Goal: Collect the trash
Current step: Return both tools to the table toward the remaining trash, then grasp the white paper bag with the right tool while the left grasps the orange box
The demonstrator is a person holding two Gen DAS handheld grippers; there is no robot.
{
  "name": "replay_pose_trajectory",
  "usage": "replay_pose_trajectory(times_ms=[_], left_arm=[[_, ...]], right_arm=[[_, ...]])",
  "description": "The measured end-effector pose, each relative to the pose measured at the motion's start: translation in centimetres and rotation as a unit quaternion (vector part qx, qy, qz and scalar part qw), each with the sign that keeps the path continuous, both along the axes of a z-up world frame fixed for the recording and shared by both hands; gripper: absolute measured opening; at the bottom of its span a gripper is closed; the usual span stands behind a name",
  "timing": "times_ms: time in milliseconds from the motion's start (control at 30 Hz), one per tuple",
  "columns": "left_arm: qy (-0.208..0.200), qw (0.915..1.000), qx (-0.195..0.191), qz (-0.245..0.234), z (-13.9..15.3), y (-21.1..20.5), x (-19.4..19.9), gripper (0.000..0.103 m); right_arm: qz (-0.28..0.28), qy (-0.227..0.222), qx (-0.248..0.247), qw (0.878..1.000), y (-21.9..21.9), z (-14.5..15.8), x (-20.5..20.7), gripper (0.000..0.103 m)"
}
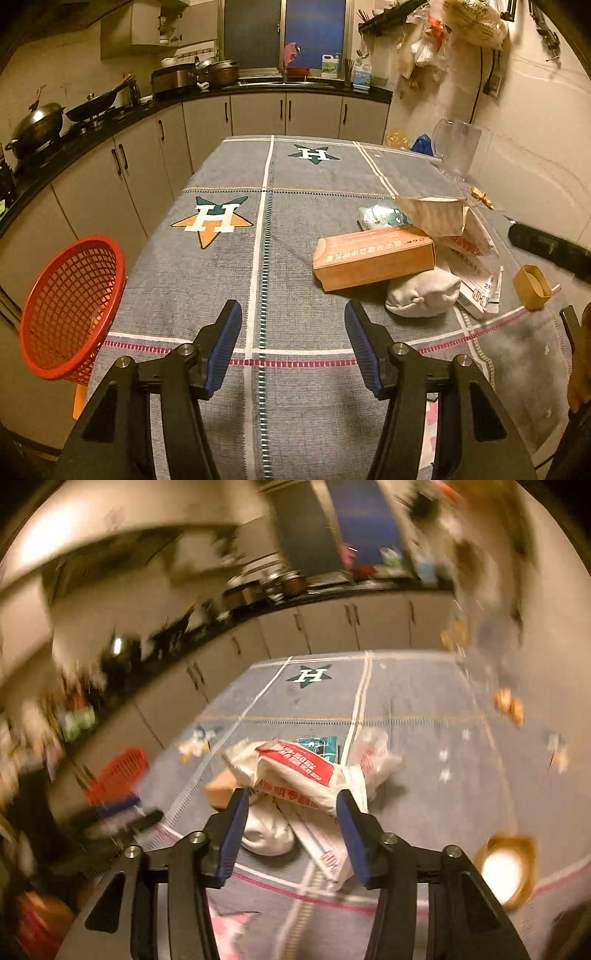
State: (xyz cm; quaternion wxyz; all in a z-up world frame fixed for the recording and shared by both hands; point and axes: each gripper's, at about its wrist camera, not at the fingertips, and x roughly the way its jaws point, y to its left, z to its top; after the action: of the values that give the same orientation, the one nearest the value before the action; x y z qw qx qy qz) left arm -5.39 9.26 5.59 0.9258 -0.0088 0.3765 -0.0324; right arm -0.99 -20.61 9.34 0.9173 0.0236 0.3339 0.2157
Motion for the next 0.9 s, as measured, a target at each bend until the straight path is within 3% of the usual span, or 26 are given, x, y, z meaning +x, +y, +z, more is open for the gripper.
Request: replay_pose_trajectory(times_ms=[67, 200, 300, 467, 500, 567, 667, 833, 900], left_arm=[[0.003, 1.0, -0.005, -0.002, 0.1, -0.1, 0.4, 0.057], [0.007, 1.0, -0.005, -0.004, 0.0, -0.2, 0.7, 0.057], [0.015, 0.9998, -0.007, -0.01, -0.1, 0.0, 1.3, 0.058], [0.023, 0.9993, -0.011, -0.029, 0.0, -0.3, 2.2, 0.061], [0.024, 0.9991, -0.011, -0.033, 0.0, -0.4, 2.4, 0.063], [0.026, 0.9989, -0.006, -0.038, -0.1, -0.7, 2.7, 0.065], [0.025, 0.998, 0.01, -0.057, -0.1, -1.4, 3.3, 0.068], [0.03, 0.9918, 0.05, -0.114, -0.3, -3.4, 3.8, 0.075], [0.025, 0.9864, 0.091, -0.135, -0.6, -4.5, 3.9, 0.075]], right_arm=[[0.004, -0.023, -0.059, 0.998, 1.0, -0.3, 0.1, 0.055], [0.038, -0.006, -0.114, 0.993, 2.3, -1.7, 2.0, 0.055], [0.04, -0.021, -0.17, 0.984, 3.5, -2.5, 3.3, 0.055], [0.048, -0.043, -0.221, 0.973, 4.9, -3.9, 4.7, 0.056], [0.052, -0.044, -0.22, 0.973, 4.9, -4.2, 5.0, 0.056], [0.054, -0.045, -0.207, 0.976, 4.6, -4.5, 5.3, 0.036], [0.058, -0.047, -0.17, 0.983, 3.9, -4.3, 5.4, 0.028], [0.061, -0.034, -0.053, 0.996, 1.3, -2.6, 5.9, 0.026], [0.071, -0.037, -0.006, 0.997, 0.5, -2.0, 5.7, 0.026]])
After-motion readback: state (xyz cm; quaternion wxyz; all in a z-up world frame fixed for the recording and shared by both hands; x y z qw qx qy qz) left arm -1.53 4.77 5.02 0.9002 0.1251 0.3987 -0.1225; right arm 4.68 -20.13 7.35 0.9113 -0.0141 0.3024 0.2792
